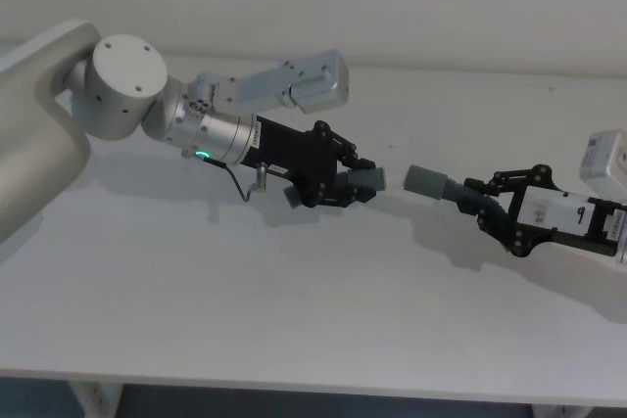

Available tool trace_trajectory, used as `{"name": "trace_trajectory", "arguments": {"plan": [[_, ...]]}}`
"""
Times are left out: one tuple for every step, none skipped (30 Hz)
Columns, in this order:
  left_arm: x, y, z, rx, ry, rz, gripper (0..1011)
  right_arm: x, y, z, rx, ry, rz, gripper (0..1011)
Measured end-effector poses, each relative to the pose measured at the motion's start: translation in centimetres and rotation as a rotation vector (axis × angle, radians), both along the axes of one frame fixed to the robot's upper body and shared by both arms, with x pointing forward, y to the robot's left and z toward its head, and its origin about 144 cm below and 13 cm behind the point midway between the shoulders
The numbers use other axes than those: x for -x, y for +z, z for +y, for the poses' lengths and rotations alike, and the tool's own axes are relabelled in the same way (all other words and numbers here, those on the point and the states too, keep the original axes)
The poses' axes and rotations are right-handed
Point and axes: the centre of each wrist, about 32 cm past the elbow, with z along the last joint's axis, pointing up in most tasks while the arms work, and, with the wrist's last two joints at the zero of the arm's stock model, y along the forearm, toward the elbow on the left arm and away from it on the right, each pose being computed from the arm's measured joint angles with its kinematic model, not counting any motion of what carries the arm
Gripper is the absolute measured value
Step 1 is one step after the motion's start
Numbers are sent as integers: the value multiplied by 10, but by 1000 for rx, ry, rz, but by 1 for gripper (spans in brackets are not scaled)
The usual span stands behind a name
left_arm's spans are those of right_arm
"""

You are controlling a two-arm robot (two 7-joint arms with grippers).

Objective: Use both hands to pick up one end of the pipe from the table, align the ends, and insert them.

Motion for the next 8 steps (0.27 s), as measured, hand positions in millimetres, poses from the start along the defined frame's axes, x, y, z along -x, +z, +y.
{"name": "trace_trajectory", "arguments": {"plan": [[0, 0, 0, 0, 0, 0, 357, 0, 0, 0, 0, 1, 0, 227], [0, 0, 0, 0, 0, 0, 357, 0, 0, 0, 0, 1, 0, 227], [0, 0, 0, 0, 1, 0, 357, 0, 0, 0, 0, 1, 0, 227], [0, 0, 0, 0, 1, 0, 357, 0, 0, 0, 0, 1, 0, 227], [0, 0, 0, 0, 1, 0, 357, 0, 0, 0, 1, 1, 0, 227], [0, 0, 0, 0, 1, 0, 357, 0, 0, 0, 1, 1, 0, 227], [0, 0, 0, 0, 2, -1, 357, 0, 0, 0, 1, 2, 0, 227], [0, 0, 0, 0, 2, -1, 357, 0, 0, 0, 1, 2, 0, 227]]}}
